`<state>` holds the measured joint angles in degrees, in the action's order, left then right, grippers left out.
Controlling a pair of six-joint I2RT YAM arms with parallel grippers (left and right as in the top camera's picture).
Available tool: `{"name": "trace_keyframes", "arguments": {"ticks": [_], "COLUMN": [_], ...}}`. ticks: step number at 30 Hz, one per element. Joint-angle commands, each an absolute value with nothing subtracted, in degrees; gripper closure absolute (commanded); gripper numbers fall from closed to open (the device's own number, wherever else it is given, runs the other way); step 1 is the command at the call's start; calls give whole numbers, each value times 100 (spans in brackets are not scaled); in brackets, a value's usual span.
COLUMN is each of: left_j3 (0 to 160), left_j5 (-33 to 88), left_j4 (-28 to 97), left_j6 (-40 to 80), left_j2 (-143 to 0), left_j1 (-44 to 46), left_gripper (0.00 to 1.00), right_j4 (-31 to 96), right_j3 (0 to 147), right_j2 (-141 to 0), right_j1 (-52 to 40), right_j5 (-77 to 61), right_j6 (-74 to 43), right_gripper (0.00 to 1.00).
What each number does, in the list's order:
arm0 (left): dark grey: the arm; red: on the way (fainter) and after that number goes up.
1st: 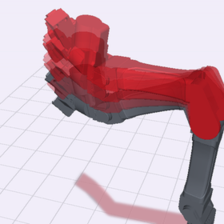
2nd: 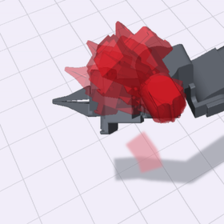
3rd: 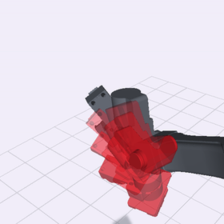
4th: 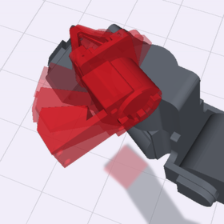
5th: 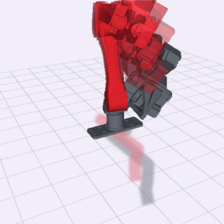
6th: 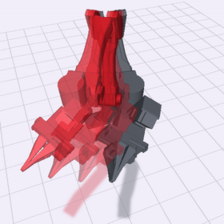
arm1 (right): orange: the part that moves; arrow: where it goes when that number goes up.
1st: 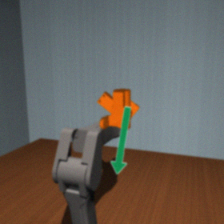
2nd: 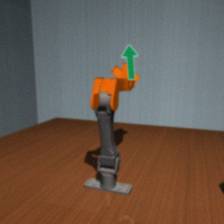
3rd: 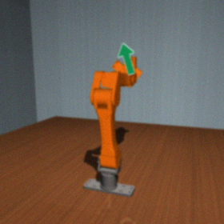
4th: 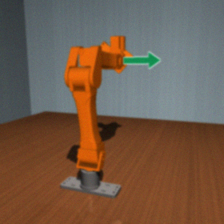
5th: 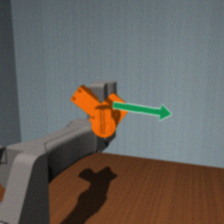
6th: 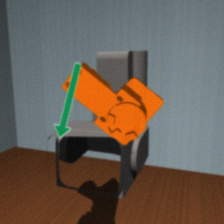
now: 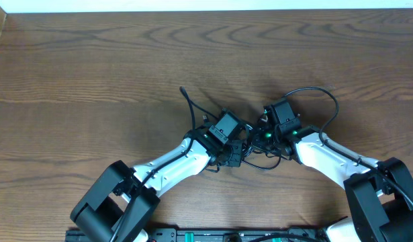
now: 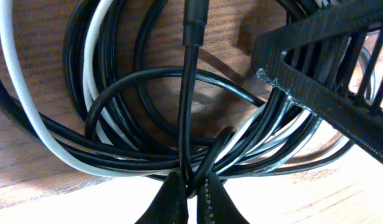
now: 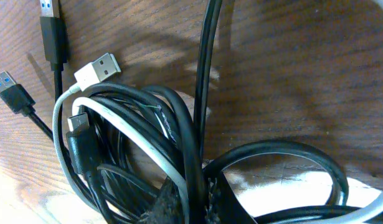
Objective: Untangle cables
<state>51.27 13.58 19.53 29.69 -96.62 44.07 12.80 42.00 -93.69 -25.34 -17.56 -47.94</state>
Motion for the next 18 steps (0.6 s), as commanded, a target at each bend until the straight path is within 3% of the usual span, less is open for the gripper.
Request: {"name": "trace_keyframes", "arguments": {"ticks": [1, 5, 9, 10, 12, 18], "left_j3": [5037, 5039, 5043, 5043, 5043, 5043], "left_j5": [1240, 1238, 1525, 1761, 2475, 4989], "left_j4": [2073, 2270, 2519, 2561, 2574, 2370], "left_j6": [2539, 2526, 2596, 2596, 2591, 2084], "left_j2": [-9502, -8906, -8427, -8353, -8281, -8324], "left_j1": [4405, 4370, 4136, 4049, 3833, 3120], "left_gripper": [93, 93, 93, 93, 92, 93], "right_j4": [1306, 1306, 1326, 1380, 1573, 1944], "right_j3": [4219, 4222, 4228, 4228, 4228, 4228], "right_j2": [-9404, -9391, -9196, -9115, -8971, -8910], "right_j1": [-2517, -2447, -2128, -2036, -1872, -1691], "right_j5": [-1754, -2224, -3004, -3092, -3098, -2847], "right_j6": [-4689, -4080, -3503, -3391, -3310, -3205], "right_gripper": [99, 98, 88, 88, 99, 99]}}
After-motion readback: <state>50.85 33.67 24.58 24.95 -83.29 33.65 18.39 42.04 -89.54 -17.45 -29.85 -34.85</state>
